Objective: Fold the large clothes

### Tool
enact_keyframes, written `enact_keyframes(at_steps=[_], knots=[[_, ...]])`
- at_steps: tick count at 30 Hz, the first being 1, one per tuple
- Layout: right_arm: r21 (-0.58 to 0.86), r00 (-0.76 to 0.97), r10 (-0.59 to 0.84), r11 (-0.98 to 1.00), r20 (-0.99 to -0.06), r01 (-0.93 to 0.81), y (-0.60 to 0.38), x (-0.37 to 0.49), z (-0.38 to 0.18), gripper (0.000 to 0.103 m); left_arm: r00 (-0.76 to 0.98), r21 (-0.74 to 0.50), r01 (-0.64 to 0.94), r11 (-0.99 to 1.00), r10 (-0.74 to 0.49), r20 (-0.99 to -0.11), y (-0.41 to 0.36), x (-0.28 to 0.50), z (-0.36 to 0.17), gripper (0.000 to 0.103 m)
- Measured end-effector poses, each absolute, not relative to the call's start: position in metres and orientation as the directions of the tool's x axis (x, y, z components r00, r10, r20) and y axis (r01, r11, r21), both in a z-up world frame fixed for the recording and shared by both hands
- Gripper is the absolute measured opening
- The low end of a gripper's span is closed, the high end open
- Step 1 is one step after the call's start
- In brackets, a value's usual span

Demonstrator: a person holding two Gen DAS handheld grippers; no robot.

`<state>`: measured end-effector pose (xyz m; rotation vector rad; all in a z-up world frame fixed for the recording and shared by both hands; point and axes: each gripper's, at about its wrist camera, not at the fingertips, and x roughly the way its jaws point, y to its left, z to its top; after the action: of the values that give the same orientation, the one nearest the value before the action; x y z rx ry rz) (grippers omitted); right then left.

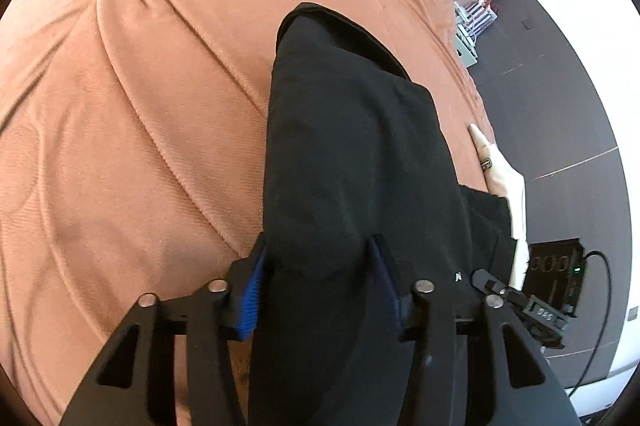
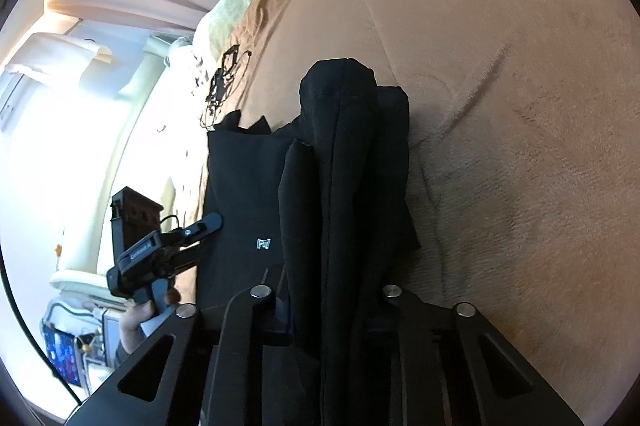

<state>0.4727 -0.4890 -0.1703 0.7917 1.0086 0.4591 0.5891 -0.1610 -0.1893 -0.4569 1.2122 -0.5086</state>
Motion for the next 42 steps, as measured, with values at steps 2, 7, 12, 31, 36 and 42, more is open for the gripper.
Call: enact_keyframes(at_steps=[2,7,12,31,36,42], knots=[[0.761,0.481,0.668,0.648,-0.568,-0.002,-0.486,0.471,-0.163,0.015,0.274,-0.573,0.138,0.808,-0.588,-0.761,-0.159,0.585,-0.181,0.038],[0.738,0.503,0.659,0.672,-0.559,-0.062,-0.473,0.463,-0.135,0.014,0.309,-0.573,0.164,0.803,-0.594,-0.743,-0.147,0.570,-0.152,0.033],[0.727,0.526,0.664,0.676,-0.531,-0.119,-0.460,0.450,-0.103,0.014,0.357,-0.581,0.179,0.794,-0.603,-0.714,-0.129,0.550,-0.123,0.031],[0.647,0.498,0.773,0.617,-0.393,-0.448,-0.325,0.424,0.022,0.014,0.626,-0.594,0.153,0.790,-0.542,-0.561,0.039,0.464,-0.002,0.029],[0.638,0.444,0.816,0.571,-0.370,-0.517,-0.270,0.425,0.037,0.013,0.689,-0.581,0.111,0.807,-0.484,-0.540,0.103,0.437,0.021,0.029],[0.617,0.372,0.855,0.518,-0.360,-0.593,-0.203,0.424,0.049,0.013,0.749,-0.578,0.055,0.814,-0.416,-0.516,0.170,0.405,0.040,0.029]])
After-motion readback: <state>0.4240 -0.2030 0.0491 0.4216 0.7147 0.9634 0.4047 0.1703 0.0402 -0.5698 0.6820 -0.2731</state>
